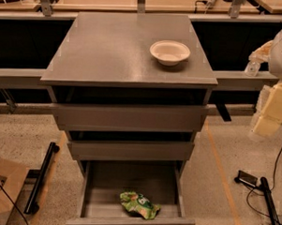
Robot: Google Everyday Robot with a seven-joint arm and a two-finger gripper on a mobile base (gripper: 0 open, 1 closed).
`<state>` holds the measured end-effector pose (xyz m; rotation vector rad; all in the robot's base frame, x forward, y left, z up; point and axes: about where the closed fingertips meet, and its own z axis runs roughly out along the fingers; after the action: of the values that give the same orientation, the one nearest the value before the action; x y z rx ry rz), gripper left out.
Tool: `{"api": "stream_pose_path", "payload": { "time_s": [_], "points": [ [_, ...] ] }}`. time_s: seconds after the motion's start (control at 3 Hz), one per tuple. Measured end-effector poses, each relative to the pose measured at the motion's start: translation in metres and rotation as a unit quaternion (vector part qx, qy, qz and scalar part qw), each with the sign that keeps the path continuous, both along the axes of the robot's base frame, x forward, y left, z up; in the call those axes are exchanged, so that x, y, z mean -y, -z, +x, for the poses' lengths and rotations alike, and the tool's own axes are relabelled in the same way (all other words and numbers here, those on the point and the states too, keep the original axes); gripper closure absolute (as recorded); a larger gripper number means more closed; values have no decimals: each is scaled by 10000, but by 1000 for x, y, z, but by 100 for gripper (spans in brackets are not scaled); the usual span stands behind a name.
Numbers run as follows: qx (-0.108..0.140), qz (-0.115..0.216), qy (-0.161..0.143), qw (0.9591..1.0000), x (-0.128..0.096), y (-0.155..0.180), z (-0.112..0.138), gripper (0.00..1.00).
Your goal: Pick green rice chip bag from bottom drawer and place on counter
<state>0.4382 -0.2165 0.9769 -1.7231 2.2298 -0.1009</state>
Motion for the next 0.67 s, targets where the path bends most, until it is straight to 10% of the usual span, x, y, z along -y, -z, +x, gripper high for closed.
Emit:
{"api": "stream_pose_path", "payload": {
  "time_s": [0.67],
  "points": [
    [-195, 323, -19, 9993, -15, 32, 8, 0]
  ]
}}
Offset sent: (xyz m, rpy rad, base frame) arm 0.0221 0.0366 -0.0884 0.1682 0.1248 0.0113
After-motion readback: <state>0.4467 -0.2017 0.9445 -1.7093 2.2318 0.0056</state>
